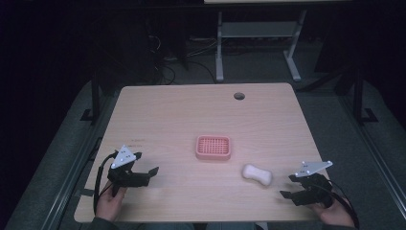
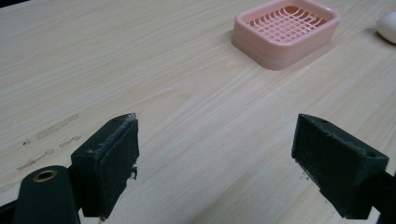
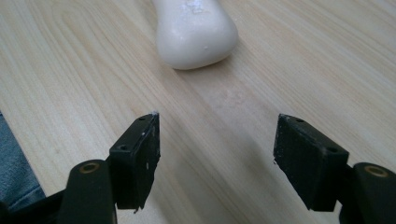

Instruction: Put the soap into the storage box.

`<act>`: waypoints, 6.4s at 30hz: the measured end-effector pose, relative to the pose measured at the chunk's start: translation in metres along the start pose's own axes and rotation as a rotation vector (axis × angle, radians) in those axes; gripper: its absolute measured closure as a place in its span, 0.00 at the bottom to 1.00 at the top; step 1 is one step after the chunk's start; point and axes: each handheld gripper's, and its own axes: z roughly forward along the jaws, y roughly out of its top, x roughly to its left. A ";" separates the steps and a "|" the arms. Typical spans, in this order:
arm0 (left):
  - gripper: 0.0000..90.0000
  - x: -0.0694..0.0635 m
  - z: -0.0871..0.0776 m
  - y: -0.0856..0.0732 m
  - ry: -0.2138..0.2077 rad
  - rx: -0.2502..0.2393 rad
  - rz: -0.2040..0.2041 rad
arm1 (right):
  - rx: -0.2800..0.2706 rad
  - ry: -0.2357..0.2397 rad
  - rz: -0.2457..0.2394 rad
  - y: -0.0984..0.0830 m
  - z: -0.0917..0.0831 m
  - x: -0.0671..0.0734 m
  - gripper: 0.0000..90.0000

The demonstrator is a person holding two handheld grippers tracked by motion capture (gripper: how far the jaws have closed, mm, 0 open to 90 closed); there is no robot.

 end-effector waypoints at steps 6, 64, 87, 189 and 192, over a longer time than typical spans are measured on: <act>0.16 0.001 -0.001 0.000 0.000 0.002 0.006 | 0.017 0.001 -0.020 0.004 0.003 0.003 0.34; 0.16 0.004 -0.003 0.000 -0.001 -0.012 -0.002 | 0.245 0.066 -0.250 0.107 0.057 0.016 0.39; 0.16 0.005 -0.003 0.001 -0.004 -0.010 -0.002 | 0.354 0.067 -0.289 0.113 0.073 0.018 0.52; 0.16 0.005 -0.006 0.002 0.000 -0.036 -0.021 | 0.318 0.155 -0.449 0.249 0.099 0.032 0.55; 0.16 0.005 -0.006 0.002 -0.001 -0.036 -0.020 | 0.308 0.166 -0.454 0.253 0.102 0.032 0.55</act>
